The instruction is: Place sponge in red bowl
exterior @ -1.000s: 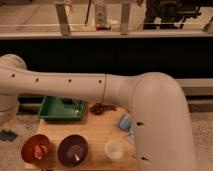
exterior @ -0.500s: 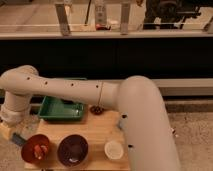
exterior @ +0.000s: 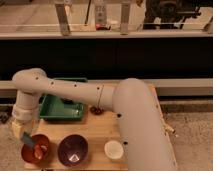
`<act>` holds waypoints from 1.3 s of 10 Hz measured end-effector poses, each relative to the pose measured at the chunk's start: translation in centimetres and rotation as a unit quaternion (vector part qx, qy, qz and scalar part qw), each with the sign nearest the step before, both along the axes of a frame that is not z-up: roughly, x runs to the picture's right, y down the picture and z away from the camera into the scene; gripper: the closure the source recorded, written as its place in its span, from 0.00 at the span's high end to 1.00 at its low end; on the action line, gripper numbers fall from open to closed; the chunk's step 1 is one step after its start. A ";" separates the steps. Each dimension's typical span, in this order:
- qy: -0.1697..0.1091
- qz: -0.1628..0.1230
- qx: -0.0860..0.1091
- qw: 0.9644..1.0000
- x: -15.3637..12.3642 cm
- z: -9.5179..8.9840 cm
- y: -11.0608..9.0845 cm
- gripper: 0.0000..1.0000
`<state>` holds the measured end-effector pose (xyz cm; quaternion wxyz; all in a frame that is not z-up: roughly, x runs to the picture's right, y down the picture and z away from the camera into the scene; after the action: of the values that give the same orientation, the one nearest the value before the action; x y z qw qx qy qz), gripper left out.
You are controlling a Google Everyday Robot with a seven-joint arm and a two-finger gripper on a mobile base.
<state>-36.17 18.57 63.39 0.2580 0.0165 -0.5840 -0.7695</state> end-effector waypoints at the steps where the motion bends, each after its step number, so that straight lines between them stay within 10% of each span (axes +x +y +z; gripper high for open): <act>1: 0.006 -0.005 -0.008 1.000 0.4 0.8 0.4 0.53; 4: 0.014 -0.013 -0.022 1.000 1.0 1.7 1.0 0.78; 8: 0.020 0.002 -0.034 0.999 1.5 2.4 1.5 0.80; 13: -0.007 -0.004 -0.003 1.000 0.8 -0.9 -0.8 0.80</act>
<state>-35.33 17.75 62.53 0.2505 0.0186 -0.5879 -0.7690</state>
